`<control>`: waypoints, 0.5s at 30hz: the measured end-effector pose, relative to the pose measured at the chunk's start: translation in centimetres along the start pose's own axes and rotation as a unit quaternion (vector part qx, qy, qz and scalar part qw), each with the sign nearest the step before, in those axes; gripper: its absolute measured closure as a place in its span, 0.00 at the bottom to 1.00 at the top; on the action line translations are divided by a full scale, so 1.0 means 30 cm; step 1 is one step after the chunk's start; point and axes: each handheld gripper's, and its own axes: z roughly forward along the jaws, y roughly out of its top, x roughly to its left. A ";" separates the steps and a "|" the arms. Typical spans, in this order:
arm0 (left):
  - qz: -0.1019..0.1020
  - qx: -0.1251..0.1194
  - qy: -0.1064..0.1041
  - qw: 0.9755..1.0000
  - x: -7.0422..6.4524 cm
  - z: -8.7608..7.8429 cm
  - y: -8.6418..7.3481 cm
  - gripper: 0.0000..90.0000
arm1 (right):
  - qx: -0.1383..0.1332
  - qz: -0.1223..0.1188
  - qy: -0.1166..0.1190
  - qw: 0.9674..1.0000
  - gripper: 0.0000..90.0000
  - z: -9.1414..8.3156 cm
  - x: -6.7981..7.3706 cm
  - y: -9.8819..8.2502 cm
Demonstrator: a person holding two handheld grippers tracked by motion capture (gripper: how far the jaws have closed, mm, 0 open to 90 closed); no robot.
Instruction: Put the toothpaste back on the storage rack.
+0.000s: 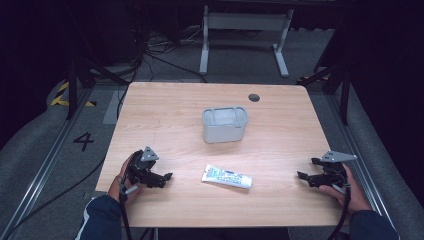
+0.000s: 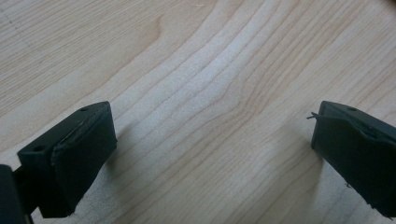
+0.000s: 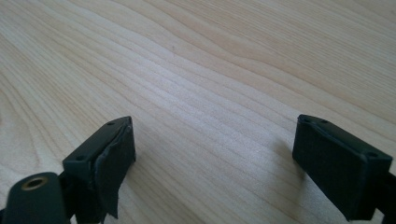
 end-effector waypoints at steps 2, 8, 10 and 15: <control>0.000 0.000 0.000 1.000 0.000 0.000 0.000 0.00 | 0.000 0.001 -0.001 1.000 0.15 0.000 0.000 0.000; -0.005 -0.002 0.006 1.000 -0.005 -0.003 -0.005 0.00 | 0.000 0.002 -0.003 1.000 0.15 -0.001 0.000 -0.001; -0.003 0.000 0.005 1.000 -0.003 -0.005 -0.007 0.00 | 0.002 0.002 -0.003 1.000 0.15 -0.001 0.000 0.000; 0.004 0.000 -0.001 1.000 0.002 -0.008 -0.009 0.00 | 0.006 0.002 -0.004 1.000 0.15 -0.004 -0.002 0.001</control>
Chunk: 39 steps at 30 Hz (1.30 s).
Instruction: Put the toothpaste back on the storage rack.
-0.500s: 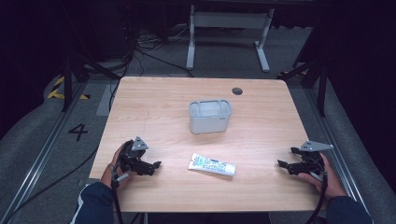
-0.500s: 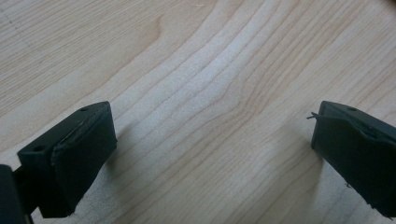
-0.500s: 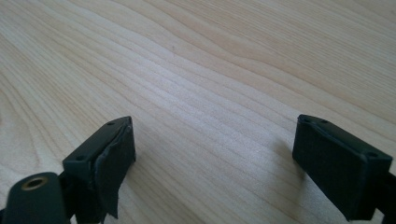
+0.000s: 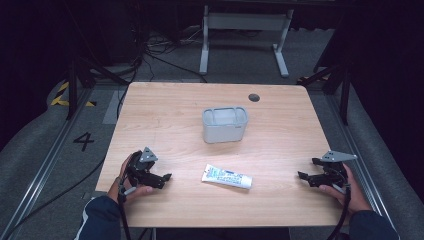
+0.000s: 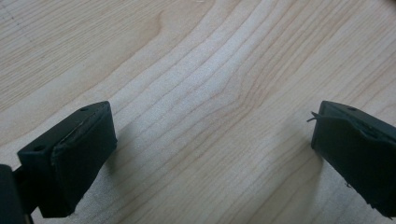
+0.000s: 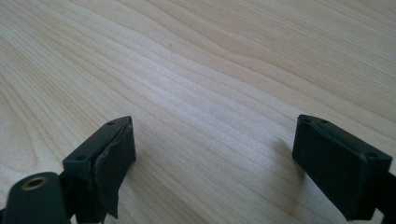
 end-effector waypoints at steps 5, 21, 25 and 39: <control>0.005 -0.001 -0.005 1.000 0.005 0.000 -0.001 0.00 | 0.006 0.002 0.000 1.000 0.15 -0.003 -0.002 0.002; 0.004 -0.001 -0.005 1.000 0.005 -0.001 -0.002 0.00 | 0.022 -0.006 -0.001 1.000 0.21 -0.015 0.015 0.025; 0.005 -0.001 -0.006 1.000 0.005 0.000 -0.002 0.00 | 0.015 -0.008 0.002 1.000 0.23 -0.023 0.022 0.035; 0.005 -0.001 -0.005 1.000 0.005 -0.001 -0.002 0.00 | -0.003 -0.024 0.022 0.999 0.29 -0.043 0.062 0.080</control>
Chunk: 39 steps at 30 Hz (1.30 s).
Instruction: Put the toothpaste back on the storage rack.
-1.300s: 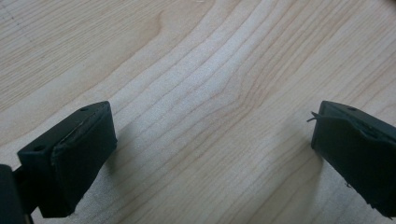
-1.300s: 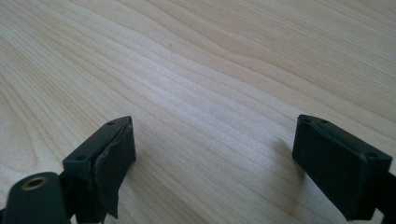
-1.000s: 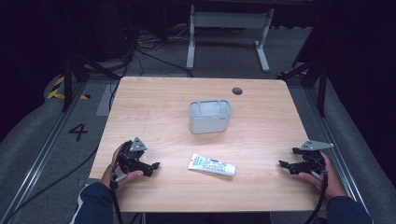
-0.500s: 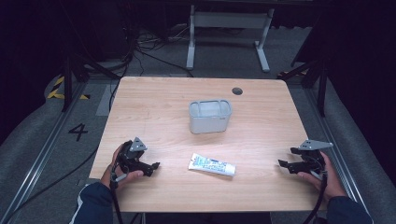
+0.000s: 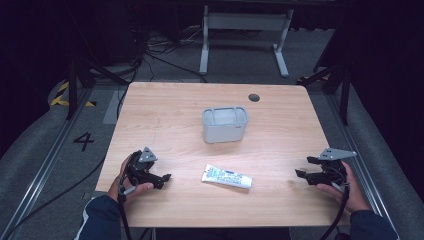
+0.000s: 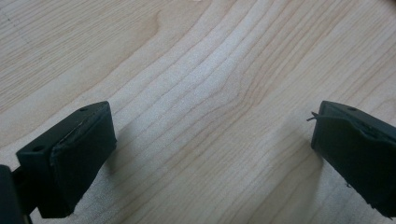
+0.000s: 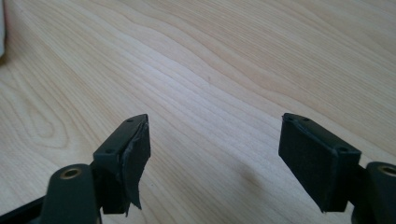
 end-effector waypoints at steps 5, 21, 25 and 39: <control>0.000 0.000 0.000 1.000 0.000 0.000 0.000 0.00 | 0.001 -0.011 0.005 1.000 0.30 -0.002 0.020 0.022; 0.000 0.000 0.000 1.000 0.000 0.000 0.000 0.00 | -0.002 -0.058 0.033 0.998 0.31 0.021 0.137 0.147; -0.001 -0.001 0.000 1.000 -0.001 0.000 0.000 0.00 | -0.010 -0.071 0.050 0.996 0.31 0.029 0.179 0.197; -0.003 -0.001 0.001 1.000 -0.002 0.000 -0.001 0.00 | -0.002 -0.140 0.112 0.984 0.31 0.152 0.369 0.384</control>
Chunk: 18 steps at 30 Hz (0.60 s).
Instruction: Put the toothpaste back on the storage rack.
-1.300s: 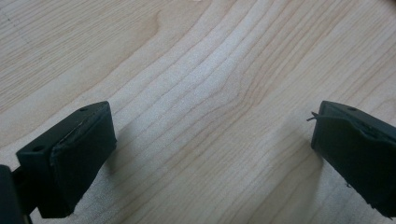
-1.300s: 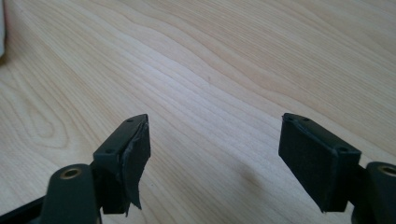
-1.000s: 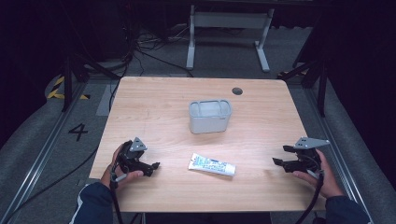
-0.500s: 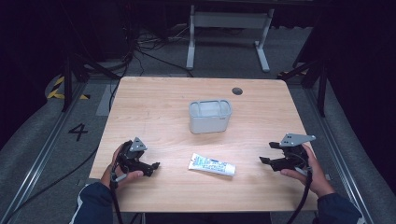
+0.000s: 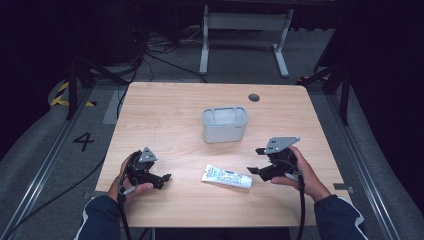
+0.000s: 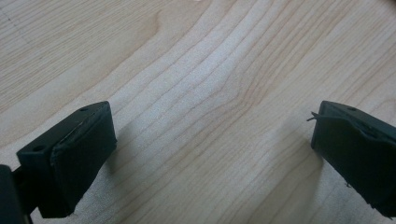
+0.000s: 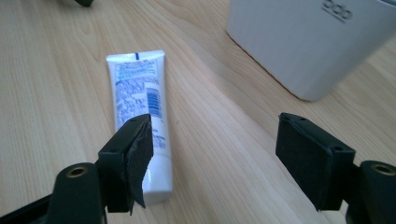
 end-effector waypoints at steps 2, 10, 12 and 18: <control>0.002 0.002 0.000 1.000 0.001 -0.001 0.001 0.00 | 0.003 -0.003 0.005 1.000 0.31 0.015 0.008 0.014; 0.002 0.002 -0.001 1.000 0.001 -0.001 0.001 0.00 | 0.030 -0.028 0.042 0.998 0.32 0.130 0.057 0.077; 0.001 0.002 -0.001 1.000 0.000 -0.001 0.001 0.00 | 0.036 -0.032 0.050 0.998 0.32 0.152 0.069 0.085; 0.001 0.002 -0.001 1.000 0.000 -0.001 0.000 0.00 | 0.054 -0.042 0.066 0.995 0.36 0.204 0.097 0.106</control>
